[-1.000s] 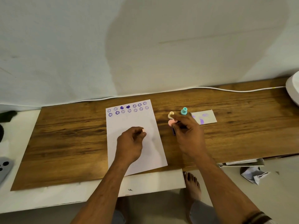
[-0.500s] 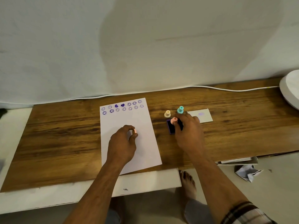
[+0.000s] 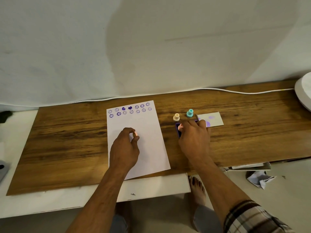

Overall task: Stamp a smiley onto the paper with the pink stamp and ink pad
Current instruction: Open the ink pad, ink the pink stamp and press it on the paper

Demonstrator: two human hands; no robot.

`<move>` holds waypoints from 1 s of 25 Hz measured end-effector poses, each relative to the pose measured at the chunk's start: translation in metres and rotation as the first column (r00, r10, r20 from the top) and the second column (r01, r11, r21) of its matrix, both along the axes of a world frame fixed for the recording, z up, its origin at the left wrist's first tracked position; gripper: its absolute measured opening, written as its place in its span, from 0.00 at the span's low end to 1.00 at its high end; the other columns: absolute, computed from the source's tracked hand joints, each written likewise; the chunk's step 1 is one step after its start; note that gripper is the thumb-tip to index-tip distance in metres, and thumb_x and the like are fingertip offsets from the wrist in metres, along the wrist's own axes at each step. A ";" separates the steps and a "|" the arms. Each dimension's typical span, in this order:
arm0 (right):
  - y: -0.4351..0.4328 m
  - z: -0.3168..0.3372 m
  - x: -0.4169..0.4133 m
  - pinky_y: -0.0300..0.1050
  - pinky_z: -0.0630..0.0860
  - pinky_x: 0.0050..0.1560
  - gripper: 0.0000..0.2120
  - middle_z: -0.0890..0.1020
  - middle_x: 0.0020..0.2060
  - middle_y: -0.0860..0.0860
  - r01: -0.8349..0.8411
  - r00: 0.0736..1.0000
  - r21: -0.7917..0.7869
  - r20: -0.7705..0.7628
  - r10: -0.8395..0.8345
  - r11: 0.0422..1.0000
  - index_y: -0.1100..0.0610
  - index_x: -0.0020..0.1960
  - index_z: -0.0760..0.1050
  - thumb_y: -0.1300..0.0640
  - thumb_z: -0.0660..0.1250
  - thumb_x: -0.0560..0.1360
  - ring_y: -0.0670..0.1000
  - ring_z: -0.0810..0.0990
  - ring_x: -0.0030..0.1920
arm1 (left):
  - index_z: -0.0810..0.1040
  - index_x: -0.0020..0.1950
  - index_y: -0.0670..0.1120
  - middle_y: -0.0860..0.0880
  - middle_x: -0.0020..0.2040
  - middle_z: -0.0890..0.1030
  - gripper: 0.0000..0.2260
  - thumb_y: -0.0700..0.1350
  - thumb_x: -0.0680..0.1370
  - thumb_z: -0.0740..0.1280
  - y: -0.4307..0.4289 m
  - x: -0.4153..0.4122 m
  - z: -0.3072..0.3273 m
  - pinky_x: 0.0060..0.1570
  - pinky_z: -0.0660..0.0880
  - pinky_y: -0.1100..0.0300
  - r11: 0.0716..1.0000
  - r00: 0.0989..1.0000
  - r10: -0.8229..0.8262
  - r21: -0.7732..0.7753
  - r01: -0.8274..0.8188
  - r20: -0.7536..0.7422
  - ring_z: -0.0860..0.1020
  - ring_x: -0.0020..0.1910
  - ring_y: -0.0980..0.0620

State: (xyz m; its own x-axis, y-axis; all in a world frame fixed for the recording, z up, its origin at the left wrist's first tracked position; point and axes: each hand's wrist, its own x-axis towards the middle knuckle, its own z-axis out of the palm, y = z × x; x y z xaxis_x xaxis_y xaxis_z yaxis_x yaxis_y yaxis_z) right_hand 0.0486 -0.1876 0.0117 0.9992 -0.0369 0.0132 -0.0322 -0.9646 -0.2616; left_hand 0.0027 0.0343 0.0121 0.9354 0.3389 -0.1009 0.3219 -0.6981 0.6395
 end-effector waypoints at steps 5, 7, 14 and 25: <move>-0.006 0.009 0.012 0.65 0.70 0.68 0.21 0.82 0.63 0.53 -0.129 0.990 -0.143 -0.076 0.119 0.981 0.53 0.65 0.80 0.54 0.77 0.74 0.60 0.71 0.70 | 0.76 0.63 0.46 0.44 0.59 0.84 0.12 0.45 0.80 0.69 0.008 0.001 -0.005 0.55 0.75 0.56 0.999 1.000 -0.009 0.042 0.009 -0.010 0.83 0.56 0.41; -0.007 0.012 0.016 0.62 0.70 0.69 0.20 0.82 0.63 0.54 -0.174 0.982 -0.184 -0.107 0.157 0.967 0.53 0.66 0.79 0.53 0.76 0.75 0.59 0.70 0.70 | 0.75 0.62 0.45 0.43 0.58 0.84 0.11 0.45 0.80 0.68 0.009 0.001 -0.006 0.55 0.78 0.53 0.998 1.000 -0.015 0.066 0.016 -0.019 0.83 0.55 0.41; -0.005 0.018 0.016 0.64 0.73 0.69 0.21 0.80 0.67 0.55 -0.161 0.979 -0.176 -0.152 0.134 0.971 0.53 0.68 0.77 0.54 0.75 0.77 0.59 0.70 0.73 | 0.75 0.62 0.43 0.43 0.56 0.83 0.11 0.44 0.81 0.66 0.007 -0.003 0.003 0.55 0.81 0.47 0.994 0.998 -0.045 0.098 0.050 -0.051 0.82 0.53 0.42; 0.108 0.026 0.024 0.28 0.74 0.43 0.13 0.81 0.49 0.38 -0.150 0.988 0.718 0.133 0.077 0.680 0.46 0.59 0.82 0.54 0.77 0.76 0.39 0.80 0.48 | 0.74 0.66 0.46 0.46 0.63 0.82 0.13 0.46 0.82 0.65 0.016 -0.006 0.000 0.60 0.79 0.51 0.999 1.000 -0.003 -0.051 0.004 0.014 0.81 0.60 0.45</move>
State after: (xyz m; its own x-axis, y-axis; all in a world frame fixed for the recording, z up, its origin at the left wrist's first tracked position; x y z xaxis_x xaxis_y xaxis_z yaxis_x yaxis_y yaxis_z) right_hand 0.0725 -0.0794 0.0375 0.9924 0.0424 0.1153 0.1217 -0.4679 -0.8753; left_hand -0.0036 0.0498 0.0124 0.9379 0.3306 -0.1048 0.3105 -0.6657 0.6785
